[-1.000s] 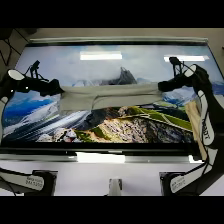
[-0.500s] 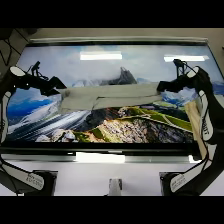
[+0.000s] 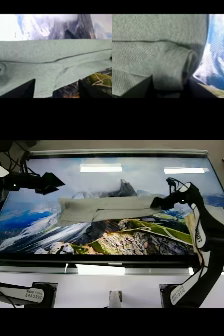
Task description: Fold the shirts.
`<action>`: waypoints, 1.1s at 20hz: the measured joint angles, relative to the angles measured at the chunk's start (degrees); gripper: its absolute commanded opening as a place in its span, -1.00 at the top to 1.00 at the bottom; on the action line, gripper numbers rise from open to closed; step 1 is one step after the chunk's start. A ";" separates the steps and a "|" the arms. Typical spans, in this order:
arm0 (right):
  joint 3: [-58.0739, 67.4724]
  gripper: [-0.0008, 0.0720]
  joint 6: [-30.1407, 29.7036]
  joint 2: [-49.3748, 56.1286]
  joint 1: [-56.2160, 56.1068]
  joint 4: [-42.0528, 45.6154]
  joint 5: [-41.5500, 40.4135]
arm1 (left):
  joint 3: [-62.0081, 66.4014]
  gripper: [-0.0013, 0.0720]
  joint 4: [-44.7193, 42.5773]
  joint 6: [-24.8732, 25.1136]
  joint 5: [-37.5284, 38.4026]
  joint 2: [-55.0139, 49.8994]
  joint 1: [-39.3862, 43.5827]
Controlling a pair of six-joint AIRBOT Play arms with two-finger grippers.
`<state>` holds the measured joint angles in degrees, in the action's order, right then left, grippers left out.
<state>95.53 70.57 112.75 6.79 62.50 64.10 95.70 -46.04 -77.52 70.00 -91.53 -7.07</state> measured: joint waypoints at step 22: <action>-0.04 0.89 -2.73 -41.33 -2.43 -0.46 28.24 | -10.51 0.86 29.62 2.25 -29.38 -18.64 45.94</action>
<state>95.48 67.83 71.42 4.36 62.04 92.33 85.19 -16.43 -75.26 40.62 -110.17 38.87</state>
